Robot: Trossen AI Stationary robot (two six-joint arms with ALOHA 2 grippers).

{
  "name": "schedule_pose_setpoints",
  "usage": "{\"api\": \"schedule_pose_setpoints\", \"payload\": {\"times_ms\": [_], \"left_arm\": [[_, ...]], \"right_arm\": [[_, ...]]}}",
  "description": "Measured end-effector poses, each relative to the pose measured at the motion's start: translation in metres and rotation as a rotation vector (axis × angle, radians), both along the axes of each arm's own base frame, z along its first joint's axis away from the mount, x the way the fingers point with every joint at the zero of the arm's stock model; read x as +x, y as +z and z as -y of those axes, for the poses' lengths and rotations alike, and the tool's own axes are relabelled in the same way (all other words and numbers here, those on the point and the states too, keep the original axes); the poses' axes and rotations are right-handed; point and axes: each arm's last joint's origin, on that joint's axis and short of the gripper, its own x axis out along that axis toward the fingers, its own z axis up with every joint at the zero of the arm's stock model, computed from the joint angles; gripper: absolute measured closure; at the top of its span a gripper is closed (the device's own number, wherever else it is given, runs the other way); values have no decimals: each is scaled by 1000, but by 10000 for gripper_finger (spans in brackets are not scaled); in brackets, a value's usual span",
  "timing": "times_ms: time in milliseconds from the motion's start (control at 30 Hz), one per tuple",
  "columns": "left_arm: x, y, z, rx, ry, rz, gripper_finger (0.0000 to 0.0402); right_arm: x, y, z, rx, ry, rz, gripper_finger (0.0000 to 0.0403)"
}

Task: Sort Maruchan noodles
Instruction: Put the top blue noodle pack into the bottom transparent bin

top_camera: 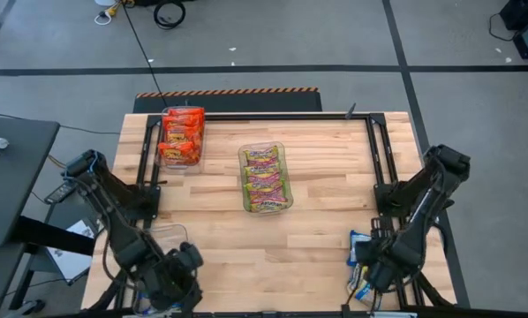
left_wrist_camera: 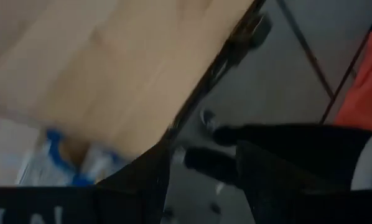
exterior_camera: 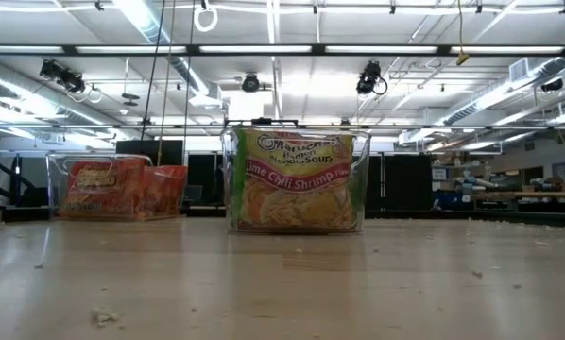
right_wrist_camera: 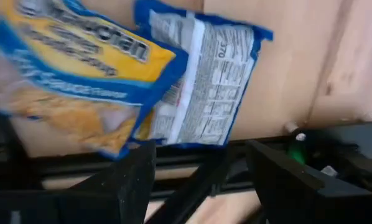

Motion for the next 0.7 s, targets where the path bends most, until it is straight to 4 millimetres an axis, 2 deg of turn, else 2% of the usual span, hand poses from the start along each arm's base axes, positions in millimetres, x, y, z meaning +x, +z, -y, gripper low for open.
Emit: {"api": "schedule_pose_setpoints", "payload": {"times_ms": [133, 300, 467, 567, 700], "left_arm": [[14, 1, -9, 52, 4, 70, 214], [39, 11, -21, 130, 9, 274, 214], [59, 23, -27, 192, -58, 467, 214], [57, 32, -34, 228, -101, 515, 214], [43, 59, -51, 241, -118, 604, 214]], "right_arm": [[4, -31, 8, 22, -45, -15, 149], [20, -47, 18, 65, -148, 31, 160], [14, -60, 20, 33, -116, 55, 184], [8, -68, 28, -27, -119, 22, 193], [6, -78, 31, -13, -76, 14, 202]]}}
